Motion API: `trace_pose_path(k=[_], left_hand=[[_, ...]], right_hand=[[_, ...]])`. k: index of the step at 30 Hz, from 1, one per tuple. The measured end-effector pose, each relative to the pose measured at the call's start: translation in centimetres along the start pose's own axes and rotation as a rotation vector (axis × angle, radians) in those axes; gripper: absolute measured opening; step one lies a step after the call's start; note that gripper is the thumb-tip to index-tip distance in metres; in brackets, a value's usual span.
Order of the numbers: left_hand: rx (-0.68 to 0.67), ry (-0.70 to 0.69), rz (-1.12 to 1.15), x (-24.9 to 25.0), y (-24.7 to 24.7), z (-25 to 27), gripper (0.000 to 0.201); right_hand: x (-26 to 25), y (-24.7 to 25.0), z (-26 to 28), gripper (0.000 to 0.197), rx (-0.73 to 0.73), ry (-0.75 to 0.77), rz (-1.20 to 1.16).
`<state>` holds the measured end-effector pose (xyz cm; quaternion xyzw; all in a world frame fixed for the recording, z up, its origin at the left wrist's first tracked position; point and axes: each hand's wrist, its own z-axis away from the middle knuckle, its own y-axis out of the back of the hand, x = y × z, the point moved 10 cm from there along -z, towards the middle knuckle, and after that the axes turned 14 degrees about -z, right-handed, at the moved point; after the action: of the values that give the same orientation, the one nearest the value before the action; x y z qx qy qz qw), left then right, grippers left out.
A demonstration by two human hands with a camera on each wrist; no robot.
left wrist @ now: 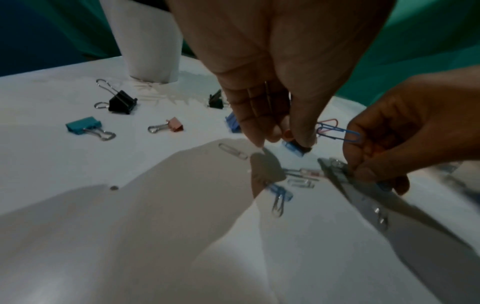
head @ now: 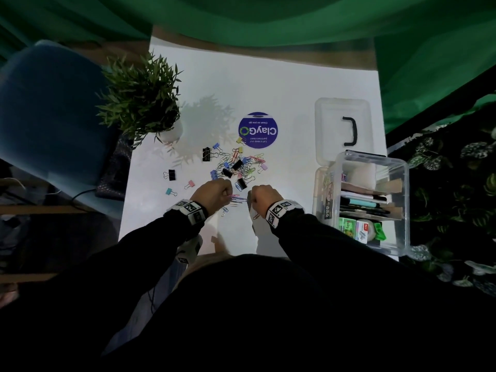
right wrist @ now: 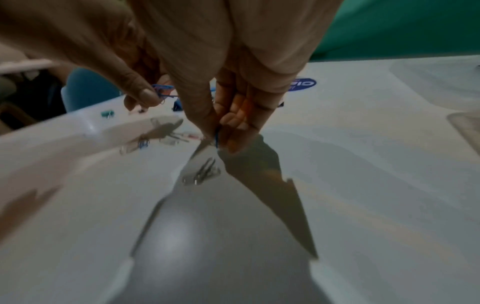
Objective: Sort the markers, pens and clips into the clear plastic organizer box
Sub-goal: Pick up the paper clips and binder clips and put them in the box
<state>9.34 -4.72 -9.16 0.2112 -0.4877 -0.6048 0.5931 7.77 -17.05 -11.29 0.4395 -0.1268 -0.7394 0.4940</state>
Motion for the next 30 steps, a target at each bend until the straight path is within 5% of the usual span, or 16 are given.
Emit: trace_pose_path(k=[5,11,15,18,20,25,30], left_hand=[[0.131,-0.09,0.164,4.2,4.7,-0.3,0.012],[0.226,-0.304,0.307,17.6,9.0,-3.0,0.007],[0.217,-0.322,0.251,25.2,8.2,-6.3,0.008],[0.143,-0.286,0.166,28.0,6.2,-8.5,0.008],[0.105,-0.274,0.101,28.7,5.1,-9.2,0.008],[0.129,-0.331,0.107,28.4,5.5,-8.4,0.018],[0.141,-0.141,0.202,17.5,5.5,-6.2,0.014]], right_hand=[[1.7,7.4,3.1,0.01,0.194,-0.008,-0.312],[10.6,18.9,9.8,0.019,0.601,-0.091,-0.606],[16.5,22.6,12.8,0.018,0.769,-0.211,-0.613],[17.9,23.2,12.8,0.015,0.764,-0.253,-0.523],[17.6,22.6,12.0,0.006,0.662,-0.284,-0.352],[15.6,21.7,11.3,0.032,0.579,-0.261,-0.178],[9.8,20.6,11.2,0.027,0.627,-0.048,-0.202]])
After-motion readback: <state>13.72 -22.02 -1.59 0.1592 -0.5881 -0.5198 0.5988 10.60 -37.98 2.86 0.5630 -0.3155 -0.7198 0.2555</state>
